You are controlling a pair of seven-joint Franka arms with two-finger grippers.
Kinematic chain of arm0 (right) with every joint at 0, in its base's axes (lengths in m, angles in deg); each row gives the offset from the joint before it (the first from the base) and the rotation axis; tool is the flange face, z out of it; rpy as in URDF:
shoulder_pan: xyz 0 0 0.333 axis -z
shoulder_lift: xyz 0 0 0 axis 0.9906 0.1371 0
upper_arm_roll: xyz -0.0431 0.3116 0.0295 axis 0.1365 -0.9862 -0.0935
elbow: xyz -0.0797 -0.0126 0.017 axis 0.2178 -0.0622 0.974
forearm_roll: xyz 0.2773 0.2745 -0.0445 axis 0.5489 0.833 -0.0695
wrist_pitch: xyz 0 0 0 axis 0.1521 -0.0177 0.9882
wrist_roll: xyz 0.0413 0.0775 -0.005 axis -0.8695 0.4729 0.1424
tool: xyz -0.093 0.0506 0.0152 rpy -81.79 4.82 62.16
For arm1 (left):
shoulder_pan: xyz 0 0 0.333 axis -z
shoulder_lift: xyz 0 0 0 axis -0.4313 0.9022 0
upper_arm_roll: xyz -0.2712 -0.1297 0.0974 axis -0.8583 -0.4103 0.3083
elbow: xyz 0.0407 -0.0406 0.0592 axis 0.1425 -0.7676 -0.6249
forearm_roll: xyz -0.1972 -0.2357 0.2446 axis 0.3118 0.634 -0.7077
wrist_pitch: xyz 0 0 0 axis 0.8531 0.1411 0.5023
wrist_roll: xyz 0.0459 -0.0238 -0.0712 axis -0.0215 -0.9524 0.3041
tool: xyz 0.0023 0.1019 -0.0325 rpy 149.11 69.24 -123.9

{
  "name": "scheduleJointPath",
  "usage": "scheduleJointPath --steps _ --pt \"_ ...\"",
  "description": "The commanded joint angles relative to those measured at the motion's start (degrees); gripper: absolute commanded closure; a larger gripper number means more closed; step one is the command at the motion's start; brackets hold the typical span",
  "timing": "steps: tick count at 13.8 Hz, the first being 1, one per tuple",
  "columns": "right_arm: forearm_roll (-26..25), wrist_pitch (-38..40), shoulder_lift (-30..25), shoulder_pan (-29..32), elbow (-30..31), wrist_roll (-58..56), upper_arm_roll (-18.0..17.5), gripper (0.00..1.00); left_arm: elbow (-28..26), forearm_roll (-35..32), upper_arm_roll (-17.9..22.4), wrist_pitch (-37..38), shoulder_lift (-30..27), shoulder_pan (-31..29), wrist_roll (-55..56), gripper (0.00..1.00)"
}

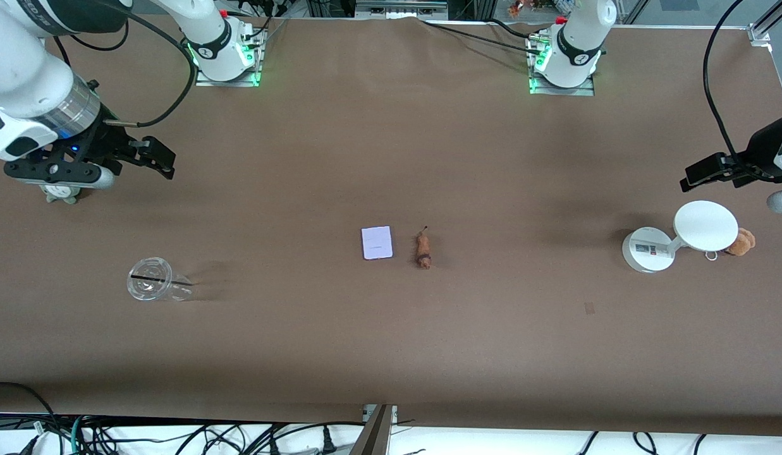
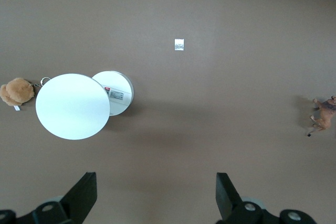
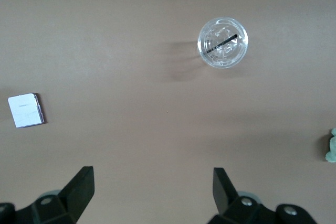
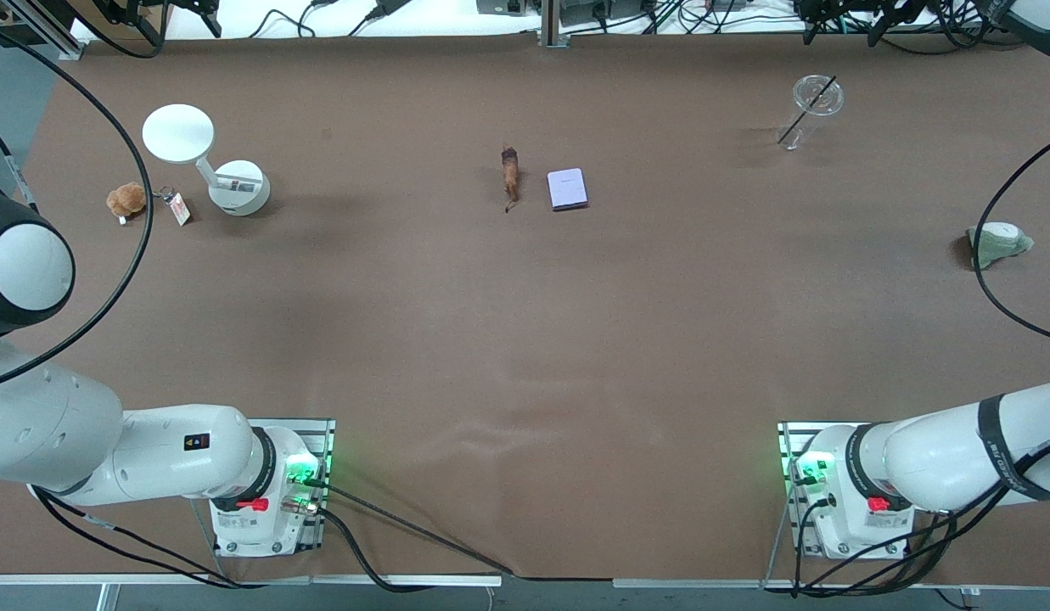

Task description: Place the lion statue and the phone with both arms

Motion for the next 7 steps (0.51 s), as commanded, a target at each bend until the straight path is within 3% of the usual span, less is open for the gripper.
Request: scheduleJointPath --steps 1,7 --pt "0.8 0.6 1.2 -0.6 -2.2 0.5 0.0 0.00 1.6 -1.0 0.0 0.6 0.7 0.2 -0.3 0.00" --pt "0.9 0.6 2.5 -1.3 -2.2 0.1 0.1 0.00 2.3 -1.0 0.0 0.6 2.2 0.1 -0.3 0.00"
